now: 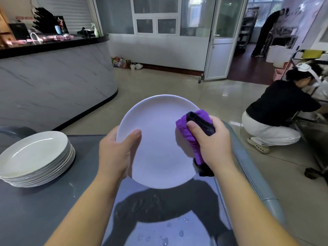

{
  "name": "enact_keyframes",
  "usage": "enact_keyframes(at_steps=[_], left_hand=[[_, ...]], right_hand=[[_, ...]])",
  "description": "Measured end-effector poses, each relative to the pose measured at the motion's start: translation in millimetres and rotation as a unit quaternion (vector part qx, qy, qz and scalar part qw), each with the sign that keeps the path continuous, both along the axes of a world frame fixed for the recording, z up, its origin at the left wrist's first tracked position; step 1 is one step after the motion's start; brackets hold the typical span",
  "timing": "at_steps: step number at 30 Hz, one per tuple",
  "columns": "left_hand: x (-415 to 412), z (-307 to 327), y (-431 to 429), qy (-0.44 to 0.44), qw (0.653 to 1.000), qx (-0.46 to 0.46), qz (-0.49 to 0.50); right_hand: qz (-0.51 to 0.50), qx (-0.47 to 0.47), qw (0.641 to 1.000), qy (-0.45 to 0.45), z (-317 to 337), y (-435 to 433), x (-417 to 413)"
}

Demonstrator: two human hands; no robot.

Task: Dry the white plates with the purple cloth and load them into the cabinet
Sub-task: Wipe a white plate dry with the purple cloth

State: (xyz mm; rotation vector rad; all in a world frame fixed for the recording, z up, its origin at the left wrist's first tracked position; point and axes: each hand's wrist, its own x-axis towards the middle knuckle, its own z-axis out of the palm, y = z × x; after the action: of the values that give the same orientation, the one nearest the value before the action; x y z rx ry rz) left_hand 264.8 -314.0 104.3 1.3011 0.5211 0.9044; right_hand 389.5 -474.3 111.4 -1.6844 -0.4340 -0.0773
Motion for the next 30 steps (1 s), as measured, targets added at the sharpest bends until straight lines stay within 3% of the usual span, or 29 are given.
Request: enact_keyframes(at_steps=[3, 6, 9, 13, 15, 18, 21, 23, 26, 30], left_hand=[[8.5, 2.1, -11.9, -0.058, 0.997, -0.038, 0.039], [13.4, -0.2, -26.4, -0.092, 0.991, -0.069, 0.064], [9.2, -6.0, -21.7, -0.068, 0.995, -0.068, 0.013], [-2.1, -1.4, -0.7, 0.010, 0.996, -0.003, -0.090], [0.0, 3.1, -0.6, 0.036, 0.996, 0.046, -0.069], [11.7, 4.2, -9.3, 0.013, 0.999, 0.035, 0.026], [24.6, 3.2, -26.8, -0.052, 0.997, -0.030, 0.056], [26.6, 0.4, -32.9, -0.076, 0.994, -0.061, 0.046], [18.1, -8.7, -22.1, -0.023, 0.998, -0.048, -0.034], [5.6, -9.3, 3.0, 0.029, 0.992, -0.017, -0.120]], right_hand=[[-0.111, 0.154, 0.978, 0.091, -17.7, 17.8, -17.2], [-0.096, 0.236, 0.949, 0.187, -34.3, 32.9, -37.5], [-0.076, 0.185, 0.963, 0.180, -29.2, 24.4, -23.7], [-0.001, 0.056, 0.996, 0.069, -7.0, -4.2, 13.9], [0.034, -0.004, 0.999, 0.022, 1.0, -9.0, 18.2], [-0.014, 0.045, 0.998, 0.037, -6.4, -2.0, 12.3], [-0.105, 0.190, 0.963, 0.158, -30.5, 21.5, -9.3], [-0.105, 0.235, 0.938, 0.232, -43.8, 29.7, -24.6], [-0.086, 0.167, 0.957, 0.222, -44.7, 18.5, -11.9], [-0.007, 0.027, 0.996, 0.079, -19.9, -8.6, 18.3]])
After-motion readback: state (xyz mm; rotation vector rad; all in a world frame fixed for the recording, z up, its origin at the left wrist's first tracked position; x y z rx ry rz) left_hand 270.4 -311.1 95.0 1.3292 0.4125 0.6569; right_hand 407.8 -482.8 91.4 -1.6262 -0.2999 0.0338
